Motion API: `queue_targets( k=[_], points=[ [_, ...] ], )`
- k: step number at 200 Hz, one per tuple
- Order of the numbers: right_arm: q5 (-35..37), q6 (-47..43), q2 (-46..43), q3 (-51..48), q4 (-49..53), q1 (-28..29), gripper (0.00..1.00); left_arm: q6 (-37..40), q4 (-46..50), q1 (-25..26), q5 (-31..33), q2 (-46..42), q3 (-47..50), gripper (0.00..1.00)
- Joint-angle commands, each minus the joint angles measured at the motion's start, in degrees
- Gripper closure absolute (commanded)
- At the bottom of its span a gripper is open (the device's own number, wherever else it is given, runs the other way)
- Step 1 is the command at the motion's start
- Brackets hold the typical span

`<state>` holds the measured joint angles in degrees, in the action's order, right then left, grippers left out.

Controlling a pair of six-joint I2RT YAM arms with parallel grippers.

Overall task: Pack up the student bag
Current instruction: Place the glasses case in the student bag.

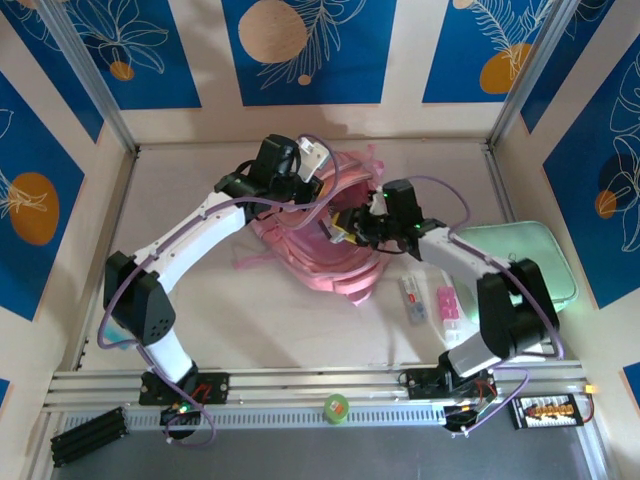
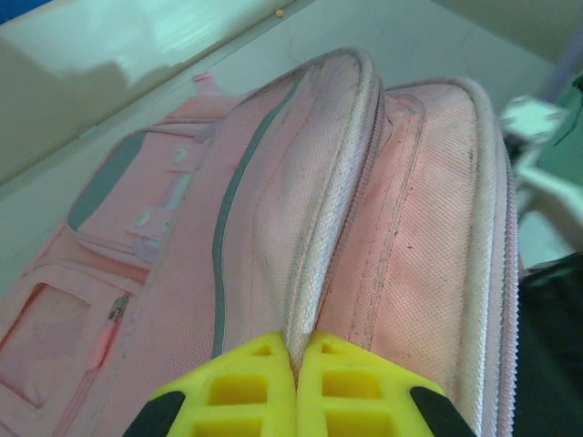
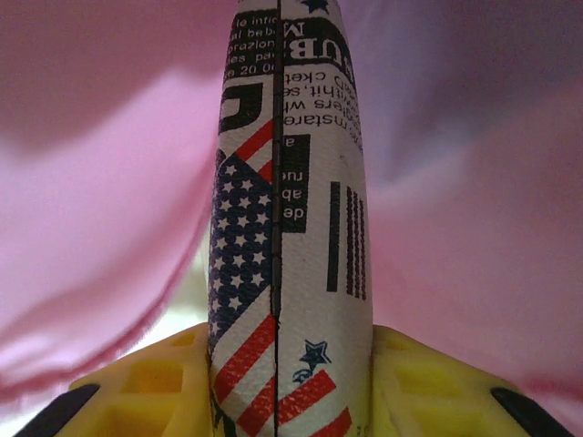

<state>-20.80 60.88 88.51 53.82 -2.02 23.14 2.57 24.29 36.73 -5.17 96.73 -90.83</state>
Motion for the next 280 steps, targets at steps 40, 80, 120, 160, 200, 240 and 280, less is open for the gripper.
queue_targets(
  k=[40, 80, 120, 160, 200, 240, 280],
  points=[
    [15.4, 11.1, 13.3, 4.4, -19.3, 1.8, 0.79, -6.5, -11.7, 0.9, -1.0, -3.3, -4.6, 1.0],
    [17.4, 13.5, 20.6, 8.4, -31.4, 2.8, 0.74, -7.6, -12.2, 1.0, -2.2, -2.5, -4.5, 1.0],
    [20.4, 17.4, 26.0, 10.1, -34.1, 2.9, 0.63, -8.1, -12.3, 0.9, -2.0, -2.3, -4.4, 1.0],
    [19.1, 16.9, 17.6, 4.1, -29.0, 2.6, 0.38, -8.0, -12.1, 0.8, -2.2, -1.5, -4.3, 1.0],
    [18.3, 16.3, 3.4, -6.4, -17.3, 2.4, 0.36, -7.8, -12.4, 0.8, -2.5, -0.9, -3.0, 1.0],
    [28.1, 13.9, -16.2, -14.5, 3.4, 1.6, 0.38, -7.6, -12.2, 0.8, -4.8, 0.1, 0.1, 1.0],
    [35.6, 6.1, -32.3, -13.8, 19.0, -2.1, 0.33, -9.9, -12.4, 0.8, -13.0, 2.8, 3.0, 1.0]
  ],
)
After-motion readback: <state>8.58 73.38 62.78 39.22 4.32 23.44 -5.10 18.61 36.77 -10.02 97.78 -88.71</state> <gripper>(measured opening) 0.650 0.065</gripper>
